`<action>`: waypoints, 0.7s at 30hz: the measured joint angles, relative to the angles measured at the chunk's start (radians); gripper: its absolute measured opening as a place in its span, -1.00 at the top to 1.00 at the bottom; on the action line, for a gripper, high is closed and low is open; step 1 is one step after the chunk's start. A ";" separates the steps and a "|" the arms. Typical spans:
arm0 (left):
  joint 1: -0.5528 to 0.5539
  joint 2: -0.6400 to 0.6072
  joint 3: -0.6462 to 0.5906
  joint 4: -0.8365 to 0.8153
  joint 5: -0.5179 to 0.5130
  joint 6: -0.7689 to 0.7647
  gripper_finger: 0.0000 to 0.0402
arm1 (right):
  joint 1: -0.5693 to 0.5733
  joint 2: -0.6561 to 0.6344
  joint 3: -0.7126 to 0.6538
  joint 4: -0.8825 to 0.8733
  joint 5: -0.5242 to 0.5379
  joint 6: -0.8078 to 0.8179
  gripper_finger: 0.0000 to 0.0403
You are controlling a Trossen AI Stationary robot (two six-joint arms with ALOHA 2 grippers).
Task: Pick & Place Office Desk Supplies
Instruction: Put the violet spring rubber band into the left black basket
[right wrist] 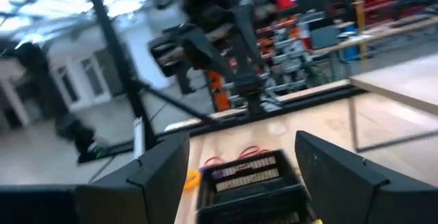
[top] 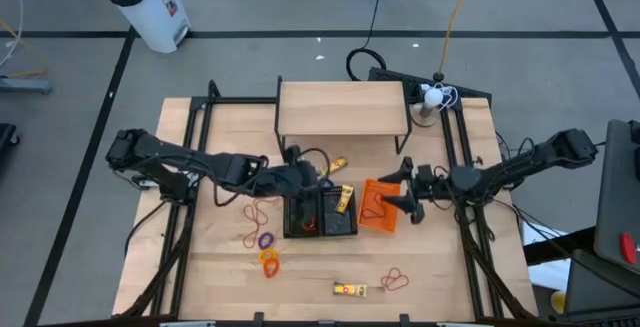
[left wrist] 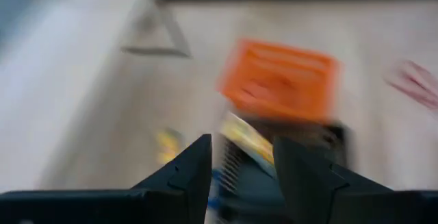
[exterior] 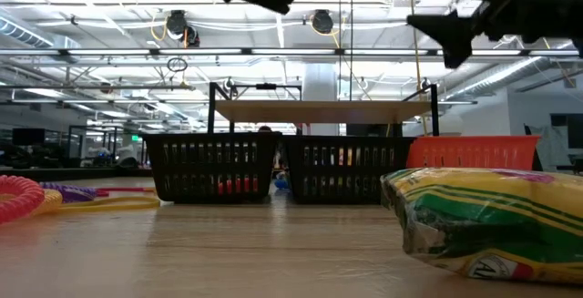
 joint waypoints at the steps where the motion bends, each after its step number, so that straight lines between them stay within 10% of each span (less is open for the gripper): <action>1: 0.000 0.000 0.000 -0.027 0.070 -0.008 0.22 | 0.018 0.000 0.023 -0.040 0.000 -0.020 -0.26; 7: -0.026 0.000 0.000 -0.182 0.304 -0.103 0.22 | 0.115 0.037 0.246 -0.475 0.009 -0.096 -0.26; 21: -0.200 0.008 0.000 -0.447 0.296 -0.469 0.22 | 0.143 0.196 0.474 -0.759 0.054 -0.113 -0.26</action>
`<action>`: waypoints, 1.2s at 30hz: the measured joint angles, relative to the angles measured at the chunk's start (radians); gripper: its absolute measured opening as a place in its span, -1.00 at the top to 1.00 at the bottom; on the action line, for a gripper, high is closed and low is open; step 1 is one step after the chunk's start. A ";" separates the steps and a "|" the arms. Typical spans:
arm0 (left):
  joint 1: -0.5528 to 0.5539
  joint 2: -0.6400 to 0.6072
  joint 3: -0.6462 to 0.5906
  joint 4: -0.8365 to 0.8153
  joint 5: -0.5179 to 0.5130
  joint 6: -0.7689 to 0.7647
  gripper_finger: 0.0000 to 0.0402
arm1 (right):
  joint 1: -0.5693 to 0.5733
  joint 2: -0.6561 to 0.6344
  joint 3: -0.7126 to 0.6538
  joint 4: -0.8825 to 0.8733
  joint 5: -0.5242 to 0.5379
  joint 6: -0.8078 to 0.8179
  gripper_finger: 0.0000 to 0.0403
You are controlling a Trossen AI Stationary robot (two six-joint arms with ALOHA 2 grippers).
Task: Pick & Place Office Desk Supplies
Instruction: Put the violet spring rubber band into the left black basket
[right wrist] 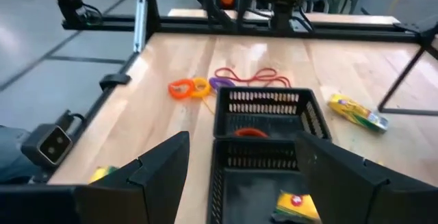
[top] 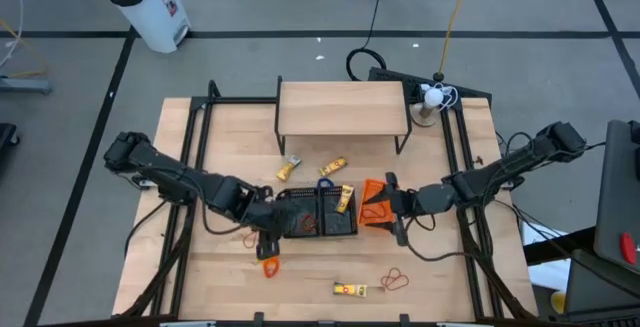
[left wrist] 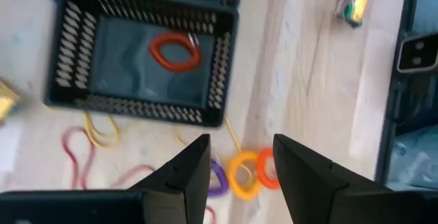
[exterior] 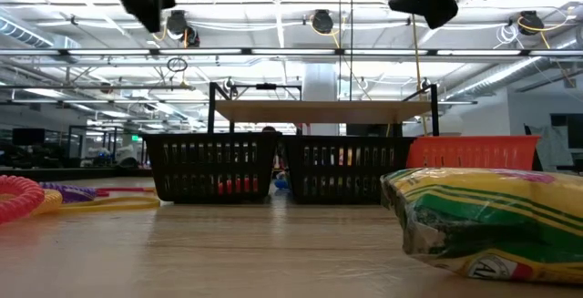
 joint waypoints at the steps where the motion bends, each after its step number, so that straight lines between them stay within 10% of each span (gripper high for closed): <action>1: -0.013 0.004 0.000 -0.007 0.000 -0.022 0.22 | -0.005 -0.001 0.000 -0.005 0.000 -0.007 -0.26; 36: -0.130 0.232 -0.024 -0.131 -0.017 -0.282 0.22 | -0.212 -0.011 0.000 -0.072 -0.003 -0.115 -0.26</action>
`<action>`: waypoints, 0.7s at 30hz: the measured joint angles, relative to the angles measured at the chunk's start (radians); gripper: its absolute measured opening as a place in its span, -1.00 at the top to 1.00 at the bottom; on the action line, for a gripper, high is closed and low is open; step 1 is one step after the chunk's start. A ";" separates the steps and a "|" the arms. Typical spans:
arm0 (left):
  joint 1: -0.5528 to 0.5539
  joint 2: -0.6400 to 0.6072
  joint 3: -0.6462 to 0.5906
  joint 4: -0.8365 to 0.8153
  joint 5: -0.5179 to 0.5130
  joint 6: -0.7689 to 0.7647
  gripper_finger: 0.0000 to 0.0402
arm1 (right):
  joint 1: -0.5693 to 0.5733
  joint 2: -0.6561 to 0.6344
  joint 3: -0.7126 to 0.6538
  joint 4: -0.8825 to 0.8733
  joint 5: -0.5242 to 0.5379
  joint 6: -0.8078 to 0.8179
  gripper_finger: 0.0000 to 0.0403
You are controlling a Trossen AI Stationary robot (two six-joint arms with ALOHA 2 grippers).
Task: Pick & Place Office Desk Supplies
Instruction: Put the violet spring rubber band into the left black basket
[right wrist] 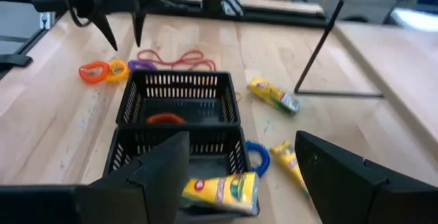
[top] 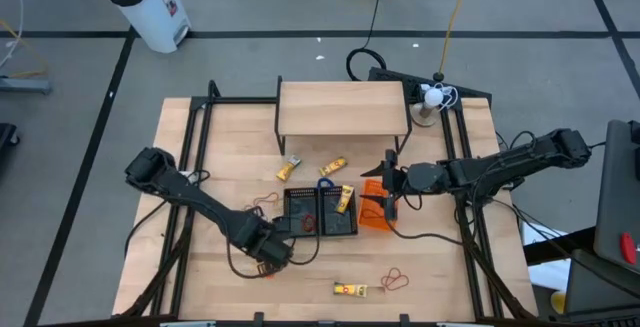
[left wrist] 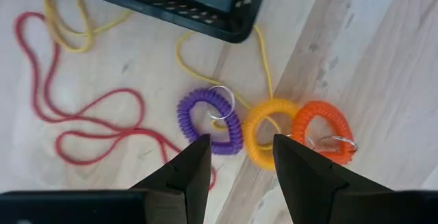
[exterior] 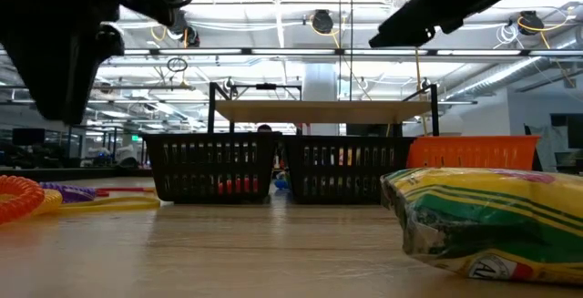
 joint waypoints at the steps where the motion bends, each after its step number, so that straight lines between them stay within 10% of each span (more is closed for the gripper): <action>1: -0.006 0.000 -0.011 0.006 0.000 -0.007 0.22 | 0.000 0.000 0.000 -0.012 0.000 0.009 -0.26; 21: 0.020 0.000 -0.124 0.128 0.018 0.037 0.22 | 0.000 0.000 0.000 -0.037 0.002 0.033 -0.26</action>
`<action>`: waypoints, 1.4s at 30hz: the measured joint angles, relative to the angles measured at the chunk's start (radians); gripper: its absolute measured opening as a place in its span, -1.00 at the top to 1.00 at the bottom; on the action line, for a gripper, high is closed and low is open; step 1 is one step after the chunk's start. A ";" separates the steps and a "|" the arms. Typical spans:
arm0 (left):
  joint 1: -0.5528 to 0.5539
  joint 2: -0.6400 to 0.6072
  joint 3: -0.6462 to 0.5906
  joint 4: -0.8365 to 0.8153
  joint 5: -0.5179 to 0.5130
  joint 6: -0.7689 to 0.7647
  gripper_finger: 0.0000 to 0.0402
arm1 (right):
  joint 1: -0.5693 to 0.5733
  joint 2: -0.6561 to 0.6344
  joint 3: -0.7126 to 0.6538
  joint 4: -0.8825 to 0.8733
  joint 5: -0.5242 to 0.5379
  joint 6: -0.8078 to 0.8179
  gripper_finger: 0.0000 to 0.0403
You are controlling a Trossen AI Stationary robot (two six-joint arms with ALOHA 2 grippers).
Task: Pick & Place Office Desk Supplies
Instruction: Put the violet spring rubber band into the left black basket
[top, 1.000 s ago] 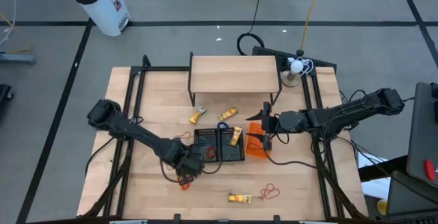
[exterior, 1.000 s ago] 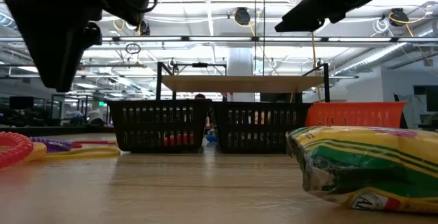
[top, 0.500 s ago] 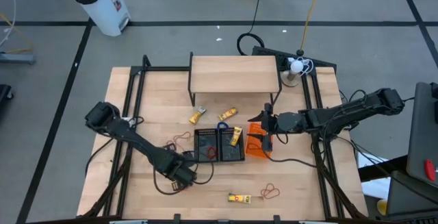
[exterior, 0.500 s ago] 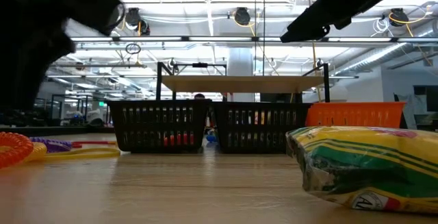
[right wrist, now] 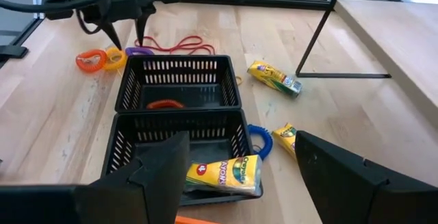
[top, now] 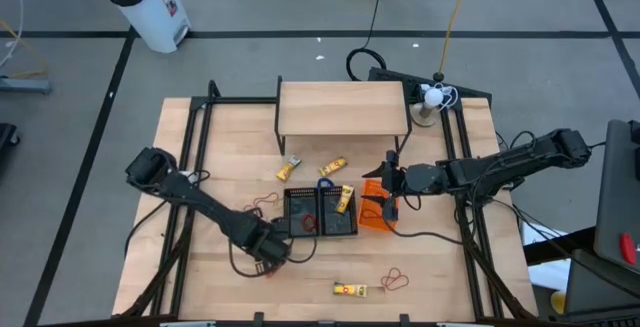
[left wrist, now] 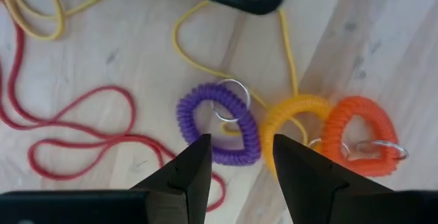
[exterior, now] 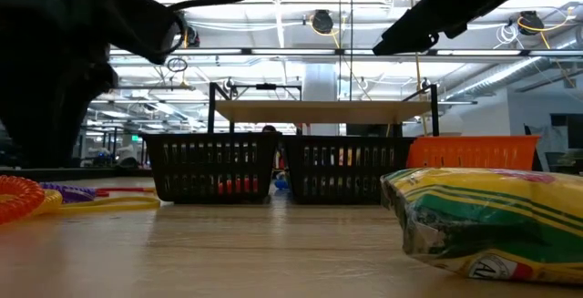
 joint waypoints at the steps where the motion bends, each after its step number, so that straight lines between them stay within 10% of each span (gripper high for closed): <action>1: 0.005 0.000 0.000 0.001 0.001 0.004 0.22 | 0.000 0.000 0.000 0.000 0.000 -0.004 -0.26; 34: 0.033 -0.005 -0.149 0.238 0.100 0.006 0.23 | 0.000 0.000 -0.001 -0.011 0.000 -0.007 -0.26; 42: 0.031 -0.005 -0.153 0.237 0.109 0.033 0.90 | 0.000 0.000 -0.001 -0.010 0.000 -0.007 -0.26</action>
